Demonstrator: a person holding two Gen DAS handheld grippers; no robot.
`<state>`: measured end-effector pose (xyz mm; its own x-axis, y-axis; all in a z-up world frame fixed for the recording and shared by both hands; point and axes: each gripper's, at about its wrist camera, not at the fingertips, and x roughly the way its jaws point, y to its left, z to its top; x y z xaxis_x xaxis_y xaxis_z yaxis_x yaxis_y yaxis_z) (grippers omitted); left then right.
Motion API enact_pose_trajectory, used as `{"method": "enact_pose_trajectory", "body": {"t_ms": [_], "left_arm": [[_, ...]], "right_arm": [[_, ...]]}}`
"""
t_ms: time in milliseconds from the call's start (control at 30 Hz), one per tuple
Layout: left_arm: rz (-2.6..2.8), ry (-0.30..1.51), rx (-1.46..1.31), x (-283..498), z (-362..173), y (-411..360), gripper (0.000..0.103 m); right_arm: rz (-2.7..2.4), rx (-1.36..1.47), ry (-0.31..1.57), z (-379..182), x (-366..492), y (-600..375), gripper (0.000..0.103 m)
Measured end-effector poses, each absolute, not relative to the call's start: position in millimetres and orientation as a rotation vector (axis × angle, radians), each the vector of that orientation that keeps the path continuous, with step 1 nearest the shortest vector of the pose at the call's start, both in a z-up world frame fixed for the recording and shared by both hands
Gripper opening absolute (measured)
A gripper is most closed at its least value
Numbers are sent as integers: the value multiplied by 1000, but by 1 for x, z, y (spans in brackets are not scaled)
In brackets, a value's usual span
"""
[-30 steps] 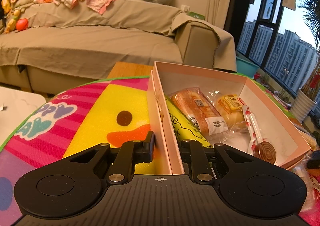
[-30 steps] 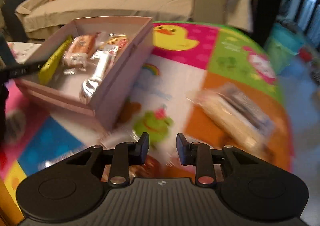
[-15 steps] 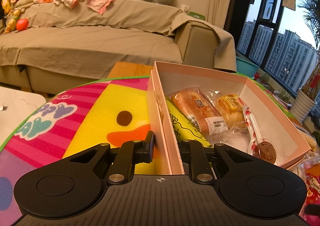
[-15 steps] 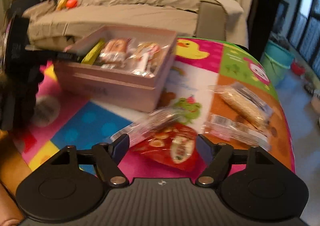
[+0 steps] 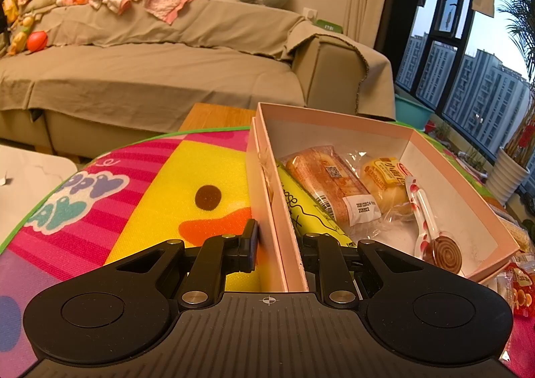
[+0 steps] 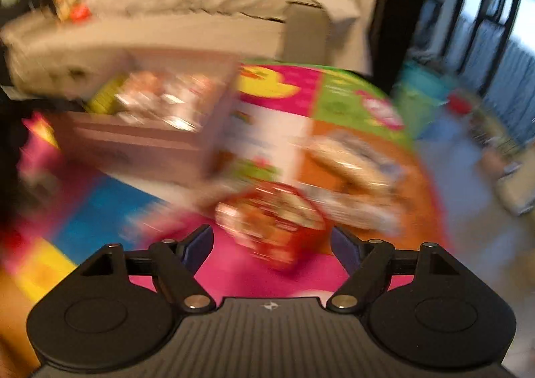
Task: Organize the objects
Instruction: 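Move the right gripper back over the remaining snacks, then grasp the clear wrapped packet with the right gripper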
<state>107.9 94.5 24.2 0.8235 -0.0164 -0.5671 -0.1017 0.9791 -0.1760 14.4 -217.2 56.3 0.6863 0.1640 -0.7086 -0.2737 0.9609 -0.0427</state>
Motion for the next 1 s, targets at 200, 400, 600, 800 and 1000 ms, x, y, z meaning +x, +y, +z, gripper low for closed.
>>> {"method": "enact_pose_trajectory", "body": {"t_ms": [200,400,600,800,1000], "left_arm": [[46,603,-203,108,24,95,19],[45,603,-203,108,24,95,19],[46,603,-202,108,24,95,19],[49,611,-192,109,24,94,18],[56,616,-173,107,25,92,18]], "right_arm": [[304,46,843,45,45,-187,78],[265,-128,823,29,48,-166,65],[234,-341,776,31,15,-183,60],[197,-284,797,43,12,-212,60],[223,-143,844,35,34,-201,60]]}}
